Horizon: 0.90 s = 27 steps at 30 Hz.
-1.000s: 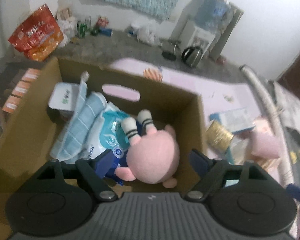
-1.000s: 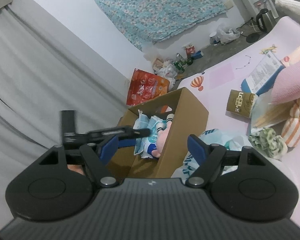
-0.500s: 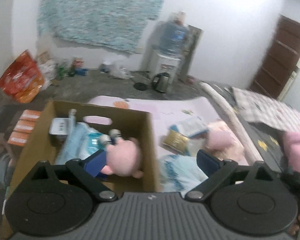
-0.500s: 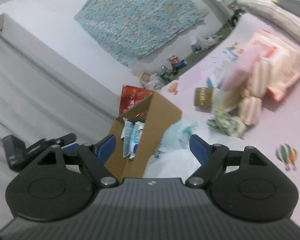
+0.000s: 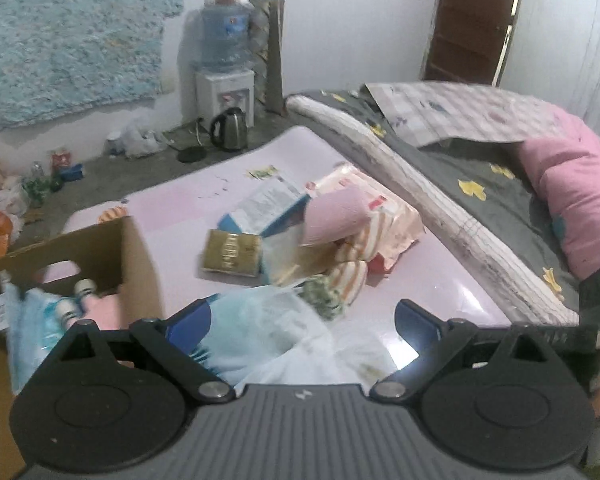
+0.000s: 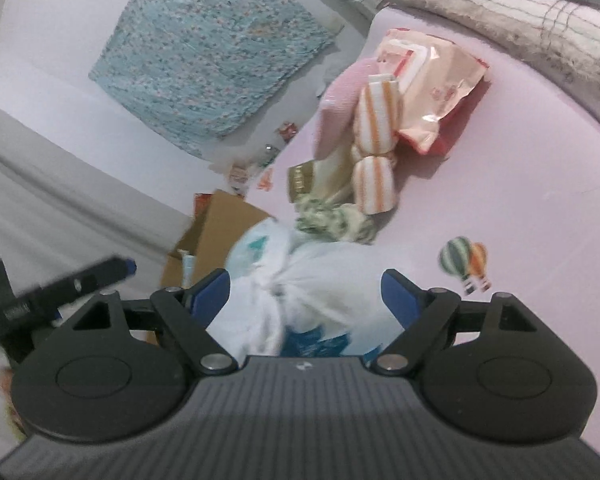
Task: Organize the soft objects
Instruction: 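Grasp the orange-striped towel with the right gripper while the left gripper grasps the green cloth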
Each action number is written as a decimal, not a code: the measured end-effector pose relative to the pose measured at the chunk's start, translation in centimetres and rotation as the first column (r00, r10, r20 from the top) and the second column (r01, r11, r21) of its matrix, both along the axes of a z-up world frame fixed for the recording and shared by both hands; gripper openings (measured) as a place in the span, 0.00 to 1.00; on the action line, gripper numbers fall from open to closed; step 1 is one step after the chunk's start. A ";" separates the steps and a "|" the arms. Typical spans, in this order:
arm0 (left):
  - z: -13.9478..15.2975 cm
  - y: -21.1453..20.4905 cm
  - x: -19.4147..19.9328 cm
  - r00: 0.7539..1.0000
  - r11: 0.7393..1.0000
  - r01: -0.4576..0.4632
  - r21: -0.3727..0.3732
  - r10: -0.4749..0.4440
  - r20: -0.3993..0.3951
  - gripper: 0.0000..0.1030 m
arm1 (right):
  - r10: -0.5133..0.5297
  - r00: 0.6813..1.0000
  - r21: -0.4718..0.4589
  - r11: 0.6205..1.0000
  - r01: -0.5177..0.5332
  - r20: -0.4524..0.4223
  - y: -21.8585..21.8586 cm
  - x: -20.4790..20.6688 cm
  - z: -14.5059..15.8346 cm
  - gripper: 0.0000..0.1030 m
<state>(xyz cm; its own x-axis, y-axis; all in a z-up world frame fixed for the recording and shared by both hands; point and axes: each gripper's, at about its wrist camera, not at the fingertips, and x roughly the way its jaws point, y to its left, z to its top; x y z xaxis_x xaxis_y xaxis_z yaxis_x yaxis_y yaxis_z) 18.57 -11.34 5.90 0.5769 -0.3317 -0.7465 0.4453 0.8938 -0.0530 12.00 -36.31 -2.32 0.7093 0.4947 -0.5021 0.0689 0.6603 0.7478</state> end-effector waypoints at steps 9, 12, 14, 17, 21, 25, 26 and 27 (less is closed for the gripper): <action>-6.1 -6.5 7.9 0.983 0.994 0.017 0.108 0.003 -0.184 0.79 | -0.070 0.997 -0.022 0.997 0.070 0.017 -1.6 4.0 -2.8 0.72; -8.4 -7.7 10.1 0.978 0.983 0.027 0.183 0.012 -0.207 0.73 | -0.101 0.995 -0.006 0.995 0.101 0.011 -2.6 5.6 -3.7 0.65; -9.4 -8.1 11.0 0.975 0.976 0.042 0.215 0.007 -0.223 0.70 | -0.119 0.993 0.013 0.993 0.119 0.008 -3.3 6.7 -4.3 0.61; -10.7 -8.5 11.9 0.969 0.970 0.060 0.234 -0.001 -0.247 0.65 | -0.138 0.990 0.049 0.989 0.138 0.003 -4.3 8.1 -5.1 0.59; -11.9 -8.4 12.8 0.963 0.970 0.056 0.238 0.010 -0.268 0.45 | -0.150 0.989 0.104 0.983 0.151 -0.014 -5.1 9.9 -6.3 0.56; -12.2 -8.2 13.1 0.959 0.975 0.057 0.216 0.007 -0.283 0.31 | -0.148 0.988 0.125 0.981 0.151 -0.032 -5.0 12.1 -7.1 0.56; -12.2 -8.2 13.1 0.959 0.976 0.055 0.212 0.008 -0.284 0.29 | -0.144 0.989 0.125 0.981 0.147 -0.039 -4.8 12.7 -7.2 0.57; -12.1 -8.0 13.1 0.958 0.977 0.052 0.205 0.009 -0.287 0.27 | -0.140 0.989 0.128 0.981 0.145 -0.048 -4.6 13.3 -7.4 0.57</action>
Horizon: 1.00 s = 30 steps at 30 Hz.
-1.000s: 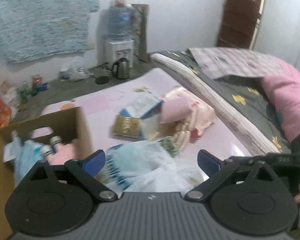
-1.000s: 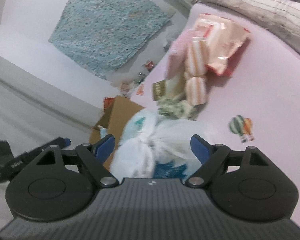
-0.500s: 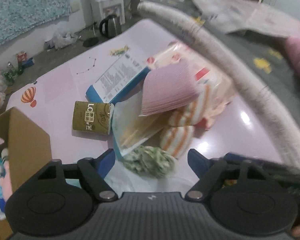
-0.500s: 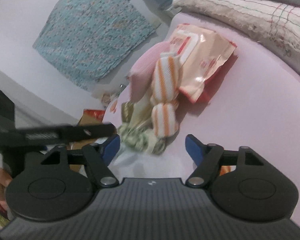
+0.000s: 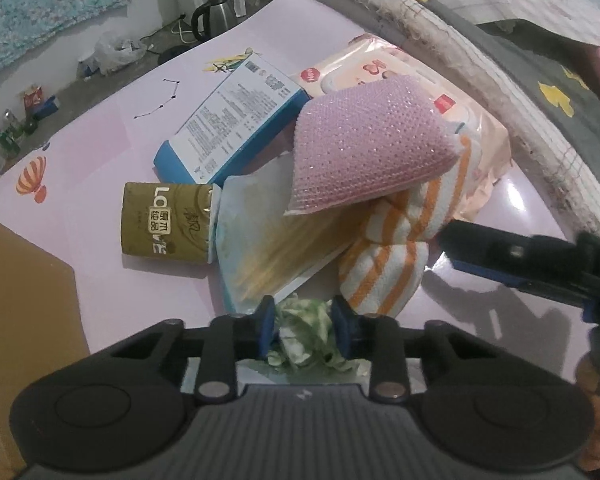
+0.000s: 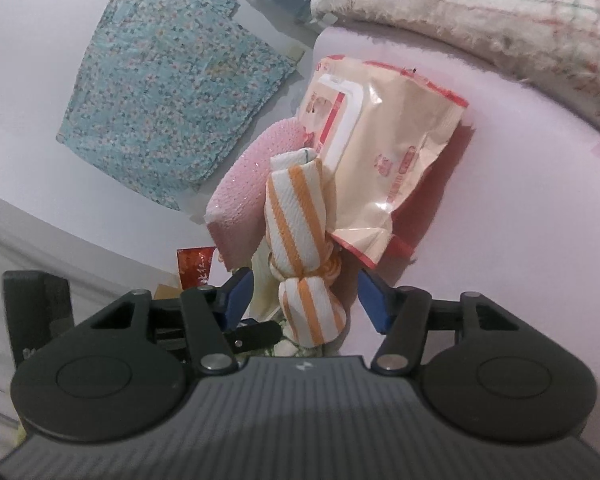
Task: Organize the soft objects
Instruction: 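Grasp the orange-striped towel with the right gripper while the left gripper grasps the green cloth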
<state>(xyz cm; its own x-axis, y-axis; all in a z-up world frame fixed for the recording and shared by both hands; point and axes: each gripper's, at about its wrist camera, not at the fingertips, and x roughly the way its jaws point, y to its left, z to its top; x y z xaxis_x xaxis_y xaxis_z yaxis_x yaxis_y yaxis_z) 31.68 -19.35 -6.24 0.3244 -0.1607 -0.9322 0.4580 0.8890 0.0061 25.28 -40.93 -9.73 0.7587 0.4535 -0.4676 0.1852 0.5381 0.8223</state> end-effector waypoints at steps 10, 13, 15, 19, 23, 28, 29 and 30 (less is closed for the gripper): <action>0.3 1.7 0.6 0.997 0.996 -0.066 -0.068 0.063 -0.048 0.20 | 0.004 0.999 -0.066 0.998 -0.007 -0.054 3.0 5.2 -0.8 0.55; 0.5 2.0 0.5 0.996 0.993 -0.079 -0.086 0.075 -0.048 0.17 | 0.007 0.998 -0.078 0.997 -0.011 -0.056 3.8 6.2 -1.2 0.42; 0.8 2.2 0.4 0.996 0.991 -0.085 -0.105 0.081 -0.046 0.14 | 0.007 0.999 -0.096 0.995 -0.011 -0.046 4.0 6.2 -1.1 0.39; 2.0 2.6 0.0 0.995 0.984 -0.096 -0.152 0.092 -0.034 0.13 | 0.009 1.000 -0.135 0.991 -0.010 -0.009 4.5 5.5 0.3 0.38; 3.7 2.6 -0.9 0.996 0.978 -0.091 -0.188 0.092 -0.002 0.12 | -0.003 0.999 -0.186 0.983 0.010 0.042 4.5 3.9 2.5 0.38; 6.2 2.8 -2.4 0.995 0.965 -0.081 -0.248 0.092 0.033 0.11 | -0.020 0.995 -0.193 0.980 0.039 0.100 3.7 1.5 5.2 0.38; 6.7 2.8 -2.8 0.995 0.963 -0.077 -0.258 0.091 0.040 0.11 | -0.020 0.994 -0.191 0.981 0.041 0.109 3.5 1.0 5.7 0.38; 7.3 2.9 -3.2 0.995 0.961 -0.072 -0.268 0.088 0.048 0.11 | -0.019 0.993 -0.188 0.981 0.041 0.118 3.2 0.2 6.1 0.38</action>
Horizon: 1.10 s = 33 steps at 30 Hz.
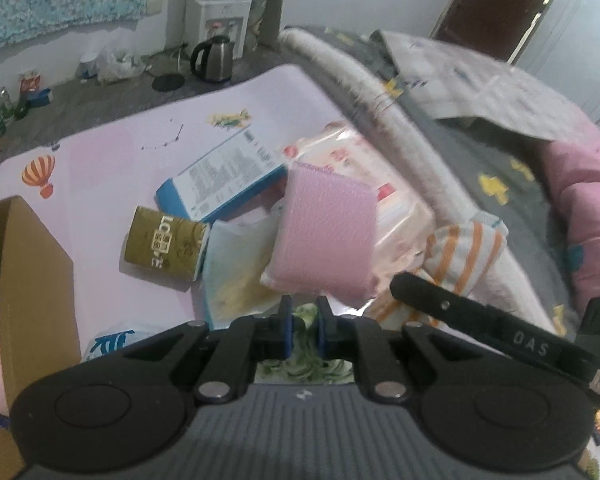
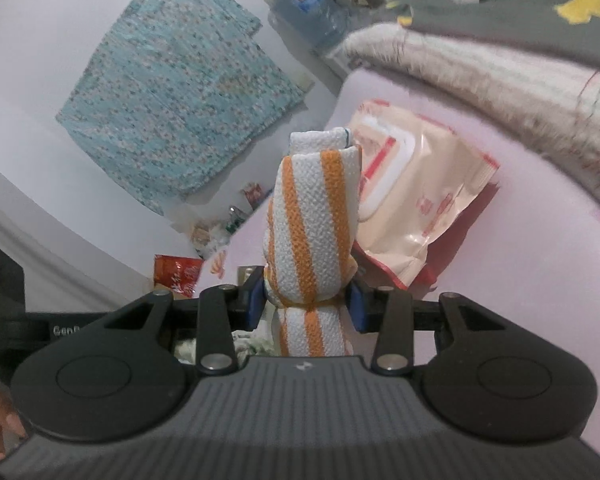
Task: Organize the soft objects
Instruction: 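Grasp the orange-striped towel with the right gripper while the left gripper grasps the green cloth, then carry the striped towel and green cloth toward the cardboard box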
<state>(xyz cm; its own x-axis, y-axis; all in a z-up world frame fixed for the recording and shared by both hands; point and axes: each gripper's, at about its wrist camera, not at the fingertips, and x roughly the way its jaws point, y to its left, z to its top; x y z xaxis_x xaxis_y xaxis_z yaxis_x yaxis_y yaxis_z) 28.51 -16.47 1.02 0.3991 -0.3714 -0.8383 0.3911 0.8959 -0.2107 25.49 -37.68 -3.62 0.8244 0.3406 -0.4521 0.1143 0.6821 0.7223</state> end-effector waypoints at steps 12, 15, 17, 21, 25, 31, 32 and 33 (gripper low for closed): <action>6.9 4.7 -7.3 0.995 0.991 0.015 -0.136 -0.001 0.103 0.11 | 0.071 0.990 0.003 0.997 -0.072 0.119 0.3 -9.5 6.7 0.38; 8.6 7.2 -9.3 0.991 0.986 -0.001 -0.164 0.023 0.133 0.11 | 0.118 0.982 -0.002 0.993 -0.119 0.149 1.9 -10.7 8.7 0.38; 9.6 8.9 -10.5 0.987 0.983 -0.013 -0.181 0.042 0.158 0.11 | 0.156 0.974 -0.007 0.988 -0.157 0.164 3.3 -11.3 10.0 0.38; 11.5 12.8 -12.7 0.974 0.976 -0.054 -0.212 0.098 0.203 0.12 | 0.244 0.953 -0.021 0.970 -0.244 0.181 6.8 -11.4 12.1 0.38; 12.5 17.1 -14.2 0.959 0.967 -0.116 -0.229 0.169 0.227 0.12 | 0.339 0.923 -0.032 0.940 -0.339 0.180 11.3 -10.8 13.7 0.38; 12.8 24.0 -15.8 0.930 0.943 -0.223 -0.247 0.282 0.236 0.12 | 0.462 0.877 -0.038 0.887 -0.461 0.134 18.2 -9.4 15.1 0.39; 12.7 25.1 -16.0 0.926 0.939 -0.241 -0.247 0.298 0.232 0.12 | 0.482 0.868 -0.035 0.876 -0.481 0.121 19.3 -9.0 15.1 0.39; 12.5 26.4 -16.1 0.922 0.934 -0.260 -0.245 0.315 0.226 0.12 | 0.498 0.860 -0.033 0.867 -0.498 0.108 20.4 -8.6 15.2 0.39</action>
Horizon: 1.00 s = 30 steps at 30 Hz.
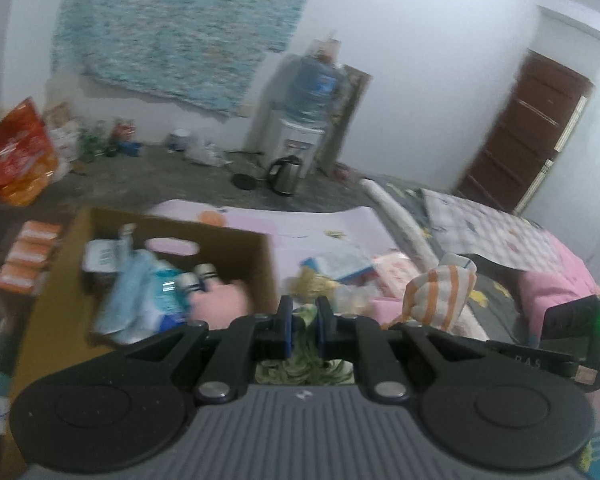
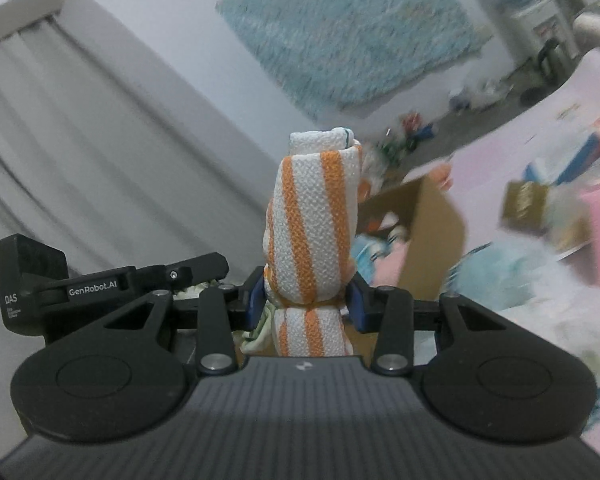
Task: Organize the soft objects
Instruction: 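Carry the striped towel and green cloth toward the cardboard box, then lower the striped towel and green cloth into the box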
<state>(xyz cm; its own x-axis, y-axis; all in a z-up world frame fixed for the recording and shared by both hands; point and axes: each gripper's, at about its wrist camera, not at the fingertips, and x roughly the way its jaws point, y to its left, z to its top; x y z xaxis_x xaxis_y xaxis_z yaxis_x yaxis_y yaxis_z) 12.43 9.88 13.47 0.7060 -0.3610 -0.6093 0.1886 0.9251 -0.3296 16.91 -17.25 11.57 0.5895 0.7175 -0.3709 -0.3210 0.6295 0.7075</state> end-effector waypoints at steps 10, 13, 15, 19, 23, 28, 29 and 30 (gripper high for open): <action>-4.5 8.6 2.4 0.984 0.985 -0.147 0.086 0.155 -0.090 0.12 | 0.140 0.976 -0.092 0.983 -0.157 -0.164 11.6 4.6 -1.5 0.39; -6.2 10.2 4.1 0.975 0.977 -0.166 0.134 0.183 -0.124 0.12 | 0.157 0.963 -0.137 0.972 -0.190 -0.219 14.7 6.0 -2.5 0.39; -7.4 10.9 5.3 0.969 0.970 -0.174 0.170 0.200 -0.145 0.12 | 0.168 0.950 -0.163 0.963 -0.215 -0.262 16.7 6.8 -3.4 0.39; -9.0 11.6 7.7 0.963 0.955 -0.163 0.250 0.209 -0.171 0.12 | 0.168 0.935 -0.204 0.949 -0.239 -0.313 19.2 8.8 -5.3 0.39; -9.6 11.6 9.6 0.964 0.932 -0.151 0.328 0.212 -0.158 0.13 | 0.173 0.929 -0.204 0.947 -0.248 -0.327 19.5 8.6 -6.1 0.39; -10.5 10.8 12.8 0.968 0.897 -0.138 0.420 0.212 -0.133 0.14 | 0.167 0.931 -0.212 0.946 -0.244 -0.325 19.3 8.2 -6.2 0.39; -10.9 10.4 13.4 0.969 0.885 -0.137 0.445 0.213 -0.126 0.15 | 0.164 0.931 -0.212 0.947 -0.240 -0.325 19.4 8.4 -6.4 0.39; -11.3 10.1 14.0 0.969 0.877 -0.137 0.460 0.216 -0.123 0.18 | 0.161 0.931 -0.209 0.949 -0.238 -0.327 19.1 9.0 -6.8 0.39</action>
<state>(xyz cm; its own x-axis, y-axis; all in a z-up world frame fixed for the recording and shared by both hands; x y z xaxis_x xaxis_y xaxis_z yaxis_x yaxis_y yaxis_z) 26.43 20.00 2.15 0.6069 0.0974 -0.7888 -0.0130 0.9935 0.1127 25.90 1.83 4.80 0.2756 0.6746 -0.6848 -0.2526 0.7382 0.6255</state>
